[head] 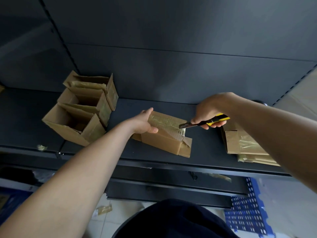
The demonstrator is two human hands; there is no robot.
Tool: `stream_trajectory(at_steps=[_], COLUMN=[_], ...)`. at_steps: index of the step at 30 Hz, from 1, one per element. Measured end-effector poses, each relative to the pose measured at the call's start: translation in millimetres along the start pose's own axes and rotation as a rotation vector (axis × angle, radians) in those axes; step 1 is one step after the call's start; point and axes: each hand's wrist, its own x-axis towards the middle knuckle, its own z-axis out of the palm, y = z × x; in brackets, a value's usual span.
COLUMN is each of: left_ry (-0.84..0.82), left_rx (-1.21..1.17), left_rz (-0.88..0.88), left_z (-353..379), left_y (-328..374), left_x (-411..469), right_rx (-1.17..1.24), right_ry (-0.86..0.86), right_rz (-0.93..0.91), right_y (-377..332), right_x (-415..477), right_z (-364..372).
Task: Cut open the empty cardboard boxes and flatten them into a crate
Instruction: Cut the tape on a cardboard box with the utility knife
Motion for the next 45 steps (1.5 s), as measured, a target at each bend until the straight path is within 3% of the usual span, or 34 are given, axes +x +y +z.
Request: stream_trajectory(at_steps=[3,5,9,11,15,18,22,28,33,36,40,45], left_ry=[0.02,0.04,0.104,0.154,0.446,0.455,0.357,0.154,0.155,0.114,0.084,0.08], left_rx=[0.005,-0.036,-0.034,-0.069,0.013,0.017,0.05,0.128,0.208,0.234,0.318,0.135], left_rz=[-0.001,0.02,0.145,0.191,0.049,-0.028,0.004,0.077,-0.133,-0.031,0.07,0.11], left_z=[-3,-7,-8,-5,7,17,31,22,9,5,-6,-4], left_y=[-1,-1,7,13,31,48,55,43,26,28,30,20], left_x=[2,5,9,10,12,12,11,20,21,21,18,16], right_rx=[-0.071,0.003,0.521,0.72,1.044,1.185,1.157,1.011,0.634,0.507,0.149,-0.029], right_ry=[-0.066,0.0,0.352,0.43,0.31,0.18,-0.031,0.177,0.301,0.323,0.305,0.327], right_rz=[0.097,0.113,-0.076,-0.176,-0.13,-0.082,-0.166,-0.101,-0.257,-0.404,-0.391,-0.378], right_y=[31,51,47,26,-3,-4,-2,-1,8,3,-9,-21], right_x=[-3,-2,18,31,48,50,53,62,56,51,43,33], right_z=[6,13,21,28,39,35,32,23,3,-3,-12,-22])
